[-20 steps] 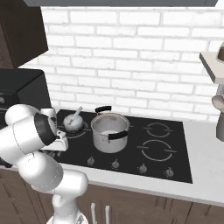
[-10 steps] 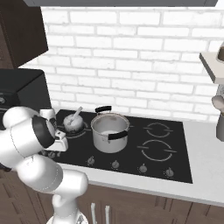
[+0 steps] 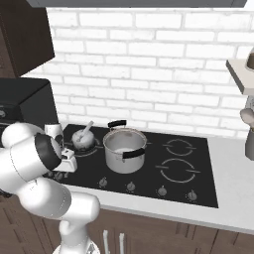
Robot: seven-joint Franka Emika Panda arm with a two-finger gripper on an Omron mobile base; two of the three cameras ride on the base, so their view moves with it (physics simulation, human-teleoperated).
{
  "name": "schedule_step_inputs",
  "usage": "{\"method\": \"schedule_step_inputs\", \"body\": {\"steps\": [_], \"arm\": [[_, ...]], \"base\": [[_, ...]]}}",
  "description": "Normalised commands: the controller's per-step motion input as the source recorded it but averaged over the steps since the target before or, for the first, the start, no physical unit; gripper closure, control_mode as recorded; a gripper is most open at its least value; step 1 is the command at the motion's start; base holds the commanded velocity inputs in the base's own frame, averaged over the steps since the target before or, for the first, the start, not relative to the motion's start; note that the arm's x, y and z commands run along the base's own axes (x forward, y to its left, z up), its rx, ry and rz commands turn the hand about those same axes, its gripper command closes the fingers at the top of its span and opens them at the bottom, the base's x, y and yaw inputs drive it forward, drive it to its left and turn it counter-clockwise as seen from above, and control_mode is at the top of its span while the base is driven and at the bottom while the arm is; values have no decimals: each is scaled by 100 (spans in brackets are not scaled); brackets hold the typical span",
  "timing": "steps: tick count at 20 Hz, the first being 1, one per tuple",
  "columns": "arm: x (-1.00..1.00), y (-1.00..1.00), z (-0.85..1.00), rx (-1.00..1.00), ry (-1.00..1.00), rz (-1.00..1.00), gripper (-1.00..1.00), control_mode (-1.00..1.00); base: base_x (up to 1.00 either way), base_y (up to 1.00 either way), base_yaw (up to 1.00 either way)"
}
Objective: Pick the kettle from the counter and place it on a stove burner. Then turn the burner on.
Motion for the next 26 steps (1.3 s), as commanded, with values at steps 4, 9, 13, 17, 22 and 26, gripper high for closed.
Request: {"method": "schedule_step_inputs", "body": {"steps": [4, 9, 13, 17, 22, 26], "arm": [[0, 0, 0, 0, 0, 0, 100, -100], [-6, 0, 0, 0, 0, 0, 100, -100], [0, 0, 0, 0, -1, 0, 100, -100], [-7, 0, 0, 0, -5, 4, 100, -100], [-7, 0, -8, 0, 0, 20, 100, -100], [-5, 0, -8, 0, 0, 29, 100, -100]], "base": [[0, 0, 0], [0, 0, 0], [0, 0, 0], [0, 0, 0], [0, 0, 0], [0, 0, 0]]}}
